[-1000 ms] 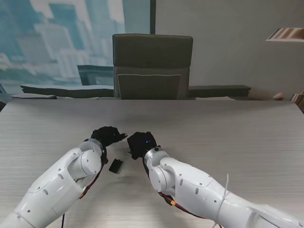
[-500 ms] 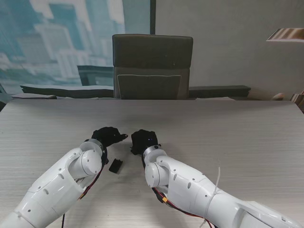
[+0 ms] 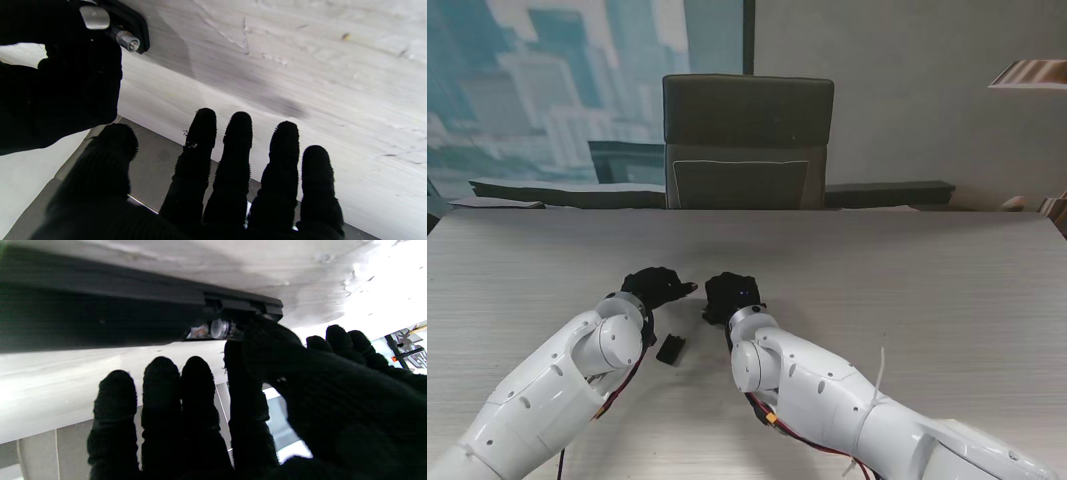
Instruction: Install the batteries into the remote control and close the cover
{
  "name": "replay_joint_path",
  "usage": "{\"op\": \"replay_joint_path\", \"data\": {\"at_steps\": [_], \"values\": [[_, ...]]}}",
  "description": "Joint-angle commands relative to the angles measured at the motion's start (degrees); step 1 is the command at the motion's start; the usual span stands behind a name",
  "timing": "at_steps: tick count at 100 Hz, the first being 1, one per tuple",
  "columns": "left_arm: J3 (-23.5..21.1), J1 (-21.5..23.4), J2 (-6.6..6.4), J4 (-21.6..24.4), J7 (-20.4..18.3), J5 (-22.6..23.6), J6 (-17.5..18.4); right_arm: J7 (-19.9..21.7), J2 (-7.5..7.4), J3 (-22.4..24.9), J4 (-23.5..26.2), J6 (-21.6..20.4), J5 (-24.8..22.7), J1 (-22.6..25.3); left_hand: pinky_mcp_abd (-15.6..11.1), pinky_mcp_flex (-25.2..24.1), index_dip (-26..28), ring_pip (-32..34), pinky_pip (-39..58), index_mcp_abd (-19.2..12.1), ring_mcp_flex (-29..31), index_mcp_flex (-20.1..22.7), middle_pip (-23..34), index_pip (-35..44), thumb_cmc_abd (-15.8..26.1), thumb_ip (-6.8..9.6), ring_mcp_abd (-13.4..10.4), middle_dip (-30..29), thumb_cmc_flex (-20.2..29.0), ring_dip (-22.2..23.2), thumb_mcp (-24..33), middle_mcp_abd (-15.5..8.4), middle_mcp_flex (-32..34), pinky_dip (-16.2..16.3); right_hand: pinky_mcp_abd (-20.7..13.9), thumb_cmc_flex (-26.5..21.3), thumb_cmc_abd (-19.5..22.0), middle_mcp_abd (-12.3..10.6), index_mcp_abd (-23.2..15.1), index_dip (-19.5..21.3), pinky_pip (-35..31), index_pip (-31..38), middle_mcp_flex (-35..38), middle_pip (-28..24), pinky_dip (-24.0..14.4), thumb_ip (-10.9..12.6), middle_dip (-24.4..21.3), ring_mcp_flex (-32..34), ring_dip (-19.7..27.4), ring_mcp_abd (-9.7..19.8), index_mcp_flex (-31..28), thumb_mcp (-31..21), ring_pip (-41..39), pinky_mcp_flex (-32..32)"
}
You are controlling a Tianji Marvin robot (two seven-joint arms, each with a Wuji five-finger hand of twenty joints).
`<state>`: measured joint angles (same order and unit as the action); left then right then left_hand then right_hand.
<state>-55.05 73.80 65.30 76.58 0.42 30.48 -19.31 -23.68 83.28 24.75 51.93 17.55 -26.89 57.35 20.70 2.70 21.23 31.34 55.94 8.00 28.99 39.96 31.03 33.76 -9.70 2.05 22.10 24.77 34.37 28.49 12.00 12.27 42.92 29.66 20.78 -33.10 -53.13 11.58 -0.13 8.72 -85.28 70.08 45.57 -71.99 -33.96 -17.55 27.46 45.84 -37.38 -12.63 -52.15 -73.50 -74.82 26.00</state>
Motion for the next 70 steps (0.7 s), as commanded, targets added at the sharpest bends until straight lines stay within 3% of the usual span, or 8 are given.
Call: {"op": "replay_joint_path", "data": {"at_steps": [1,18,23,46,70], "values": [[0.1,-0.1,0.17,0.2,-1.0,-0.2,-0.3,0.8,0.28,-0.3,-0.4,-0.1,0.0,0.4,-0.9,-0.8,-0.5,-0.5,-0.9,0.7,-1.3,-0.6,-0.7,-0.6,2.2,1.33,1.2,-0.4,0.0,-0.3,-1.0,1.2,-0.9,-0.7,0.9,-0.7,1.5,1.1,-1.4,0.5,-1.4,0.4,-0.7,-2.2,-0.9,0.7,-0.1,0.1,-0.2,-0.4,-0.7,-0.2,-0.5,-0.4],[0.1,-0.1,0.18,0.1,-0.9,-0.2,-0.3,0.8,-0.22,-0.3,0.1,0.2,-0.7,0.7,-0.9,-0.8,-0.5,-0.5,-0.9,0.8,-1.3,-0.6,-0.7,-0.6,2.2,1.35,1.1,-0.4,0.1,-0.3,-1.0,1.2,-0.8,-0.7,0.5,1.2,-0.2,1.3,-0.6,-0.1,-1.0,-0.4,-2.4,-1.6,-0.8,0.6,1.0,-0.9,0.0,-0.3,1.5,0.6,0.2,-1.2],[0.1,-0.1,0.18,0.1,-1.0,-0.2,-0.3,0.9,-0.38,-0.2,0.4,0.3,-0.9,0.8,-0.9,-0.8,-0.5,-0.5,-0.9,0.9,-1.4,-0.6,-0.7,-0.6,2.2,1.34,1.1,-0.4,0.1,-0.3,-1.0,1.2,-0.9,-0.7,0.3,1.7,-0.6,1.4,-0.3,-0.3,-0.9,-0.6,-2.8,-0.2,-0.8,0.5,4.4,-1.5,-0.2,-0.3,2.4,0.6,0.6,-1.5],[0.1,-0.1,0.17,0.1,-1.0,-0.2,-0.2,0.6,-0.95,0.2,1.2,0.6,-1.6,1.1,-0.8,-0.8,-0.5,-0.5,-0.9,0.8,-1.4,-0.6,-0.7,-0.6,2.2,1.34,1.2,-0.4,0.1,-0.3,-1.1,1.2,-0.8,-0.7,-0.1,3.1,-1.4,1.7,-0.6,0.1,-0.6,-0.5,-4.1,0.5,-0.7,0.4,4.8,-2.4,-0.1,-0.1,5.5,1.3,1.1,-2.3],[0.2,-0.2,0.15,0.1,-1.2,-0.3,-0.2,0.3,-1.45,0.6,2.0,0.6,-2.2,1.2,-0.9,-0.9,-0.4,-0.5,-0.9,0.6,-1.4,-0.5,-0.7,-0.6,2.3,1.35,1.1,-0.4,0.1,-0.3,-1.1,1.2,-0.9,-0.7,-0.4,8.2,1.5,2.0,-0.3,1.9,-0.5,-1.9,-4.7,0.8,-0.6,2.0,5.3,-2.8,-0.3,0.0,6.2,3.7,1.3,-2.7]]}}
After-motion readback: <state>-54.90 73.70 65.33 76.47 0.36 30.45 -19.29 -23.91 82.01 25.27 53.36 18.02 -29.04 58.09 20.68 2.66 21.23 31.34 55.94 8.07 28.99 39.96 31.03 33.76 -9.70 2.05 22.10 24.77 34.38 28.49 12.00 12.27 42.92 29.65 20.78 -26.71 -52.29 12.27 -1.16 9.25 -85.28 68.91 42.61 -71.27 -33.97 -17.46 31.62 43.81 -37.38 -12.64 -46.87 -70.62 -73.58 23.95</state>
